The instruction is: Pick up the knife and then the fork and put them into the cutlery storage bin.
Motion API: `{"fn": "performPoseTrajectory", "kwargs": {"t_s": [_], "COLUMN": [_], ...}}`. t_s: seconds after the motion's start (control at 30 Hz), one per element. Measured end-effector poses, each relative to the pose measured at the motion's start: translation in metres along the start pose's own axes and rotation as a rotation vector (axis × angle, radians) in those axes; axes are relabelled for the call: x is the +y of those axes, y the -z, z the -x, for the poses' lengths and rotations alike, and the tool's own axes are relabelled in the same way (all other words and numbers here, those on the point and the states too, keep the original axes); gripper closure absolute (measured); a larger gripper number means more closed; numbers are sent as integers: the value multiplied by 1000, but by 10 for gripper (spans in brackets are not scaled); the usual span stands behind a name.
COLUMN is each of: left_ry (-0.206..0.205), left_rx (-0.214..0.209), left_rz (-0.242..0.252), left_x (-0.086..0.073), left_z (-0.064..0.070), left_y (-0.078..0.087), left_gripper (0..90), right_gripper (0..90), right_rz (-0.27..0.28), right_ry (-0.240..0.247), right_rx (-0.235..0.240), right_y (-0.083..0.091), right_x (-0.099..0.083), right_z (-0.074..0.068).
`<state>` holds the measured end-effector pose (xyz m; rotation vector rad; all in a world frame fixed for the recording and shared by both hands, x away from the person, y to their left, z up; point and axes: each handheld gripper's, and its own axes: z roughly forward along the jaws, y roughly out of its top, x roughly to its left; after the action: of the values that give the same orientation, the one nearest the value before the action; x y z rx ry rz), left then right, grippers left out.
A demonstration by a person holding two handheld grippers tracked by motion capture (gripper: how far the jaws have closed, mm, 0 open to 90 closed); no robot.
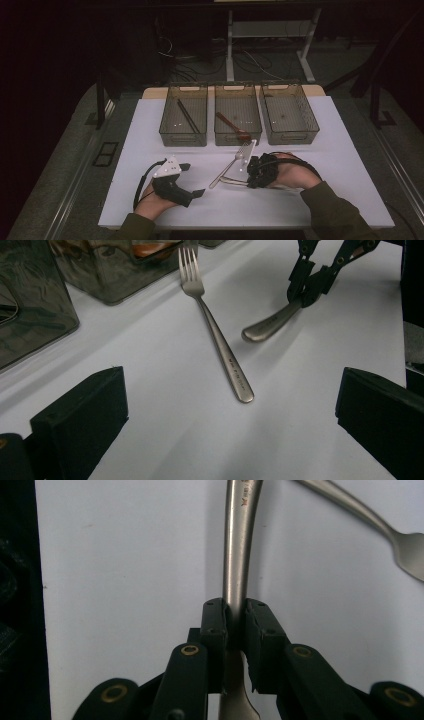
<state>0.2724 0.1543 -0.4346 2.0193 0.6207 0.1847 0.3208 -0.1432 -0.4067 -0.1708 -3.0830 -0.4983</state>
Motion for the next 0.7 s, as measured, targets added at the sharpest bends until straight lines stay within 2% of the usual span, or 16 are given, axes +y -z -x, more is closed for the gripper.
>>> {"fn": "performPoseTrajectory", "kwargs": {"t_s": [0.17,0.43,0.7], "left_ry": [5,5,8], "left_rx": [0,4,8], "left_rz": [1,7,8], "left_x": [0,0,-1], "left_z": [-1,-2,-4], "left_y": [1,1,2], "left_gripper": [0,0,0], "right_gripper": [785,785,784], "right_rz": [67,158,238], "right_ry": [-71,-179,-320], "right_rx": [-7,-52,-101], "right_y": [9,26,44], "right_x": [-11,-24,-37], "right_z": [7,17,25]}}
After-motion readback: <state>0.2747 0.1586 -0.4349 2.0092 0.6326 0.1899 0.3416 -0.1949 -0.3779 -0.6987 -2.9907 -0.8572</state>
